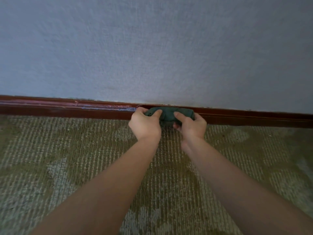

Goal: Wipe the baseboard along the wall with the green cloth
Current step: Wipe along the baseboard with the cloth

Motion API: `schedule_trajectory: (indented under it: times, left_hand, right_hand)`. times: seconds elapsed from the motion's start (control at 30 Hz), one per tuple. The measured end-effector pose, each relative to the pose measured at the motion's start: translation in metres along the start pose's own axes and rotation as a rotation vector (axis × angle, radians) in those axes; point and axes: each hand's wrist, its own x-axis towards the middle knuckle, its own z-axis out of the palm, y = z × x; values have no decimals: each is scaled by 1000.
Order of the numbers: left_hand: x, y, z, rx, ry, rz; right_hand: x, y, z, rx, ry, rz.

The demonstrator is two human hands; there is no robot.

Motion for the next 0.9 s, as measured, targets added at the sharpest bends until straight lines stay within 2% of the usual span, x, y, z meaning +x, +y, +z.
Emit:
schedule_trajectory:
  times: [0.1,0.3,0.43,0.67,0.73,0.83,0.9]
  left_hand:
    - [1,0,0,-6,-12,-4]
    - [13,-6,-19,32,62,39]
    - [7,0,-10,-20,100,-72]
    - [6,-1,-17,-56,-5,-68]
    - [4,-1,-22,-182,-35,-163]
    - [-1,3,-22,-509,-45,-445]
    - [-7,10,-15,-623,-69,-497]
  right_hand:
    - [-1,2,3,-10,31,-13]
    - [-9,12,21,-46,-24,-23]
    - [-8,7,13,-21,-81,-2]
    - [-9,12,17,22,-27,-4]
    - [-10,14,17,86,-49,51]
    - [-12,13,14,234,-100,164]
    - [-11,10,10,281,-85,177]
